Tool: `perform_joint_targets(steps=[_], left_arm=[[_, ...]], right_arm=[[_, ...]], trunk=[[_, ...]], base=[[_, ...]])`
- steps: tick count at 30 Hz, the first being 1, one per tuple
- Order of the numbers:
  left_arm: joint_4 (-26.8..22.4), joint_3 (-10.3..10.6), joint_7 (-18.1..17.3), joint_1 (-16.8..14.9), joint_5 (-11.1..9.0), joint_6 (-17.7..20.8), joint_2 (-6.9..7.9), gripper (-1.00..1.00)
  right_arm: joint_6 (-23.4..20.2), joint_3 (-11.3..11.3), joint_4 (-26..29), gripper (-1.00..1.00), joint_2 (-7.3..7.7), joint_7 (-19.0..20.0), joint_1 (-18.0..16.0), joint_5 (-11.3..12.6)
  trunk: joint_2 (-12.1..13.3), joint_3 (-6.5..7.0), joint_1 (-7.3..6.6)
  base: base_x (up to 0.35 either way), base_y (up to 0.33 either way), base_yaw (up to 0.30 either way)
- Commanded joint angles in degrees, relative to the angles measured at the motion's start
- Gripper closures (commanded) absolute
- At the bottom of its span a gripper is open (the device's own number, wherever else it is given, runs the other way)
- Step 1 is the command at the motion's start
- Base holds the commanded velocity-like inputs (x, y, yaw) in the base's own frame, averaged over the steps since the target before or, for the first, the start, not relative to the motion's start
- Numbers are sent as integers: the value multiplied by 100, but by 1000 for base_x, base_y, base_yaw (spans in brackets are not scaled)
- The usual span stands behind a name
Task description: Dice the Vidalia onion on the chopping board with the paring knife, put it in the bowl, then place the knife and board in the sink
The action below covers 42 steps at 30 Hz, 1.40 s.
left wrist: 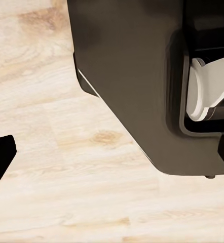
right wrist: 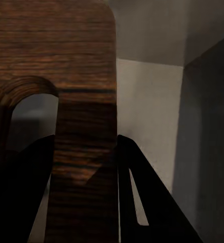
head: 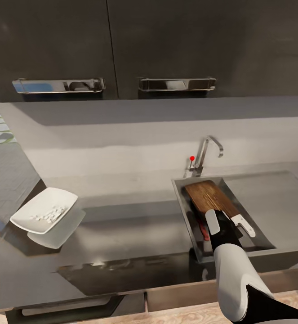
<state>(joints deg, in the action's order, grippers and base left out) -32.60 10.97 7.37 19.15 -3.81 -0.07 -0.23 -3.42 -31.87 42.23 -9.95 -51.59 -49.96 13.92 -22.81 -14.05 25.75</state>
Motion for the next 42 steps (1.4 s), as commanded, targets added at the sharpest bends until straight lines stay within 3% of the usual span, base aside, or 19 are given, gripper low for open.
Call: perform_joint_targets(steps=[1, 42], left_arm=[[-10, 37, 46, 1, -40, -1, 6, -100], [-17, 37, 46, 1, -35, -2, 6, -100]], right_arm=[[-36, -12, 13, 100, -5, -12, -5, -3], [-36, -15, 13, 100, -5, -9, -5, -3]], trunk=[[-11, -19, 4], [-11, -389, 4]], base=[[32, 24, 0], [1, 1, 0]])
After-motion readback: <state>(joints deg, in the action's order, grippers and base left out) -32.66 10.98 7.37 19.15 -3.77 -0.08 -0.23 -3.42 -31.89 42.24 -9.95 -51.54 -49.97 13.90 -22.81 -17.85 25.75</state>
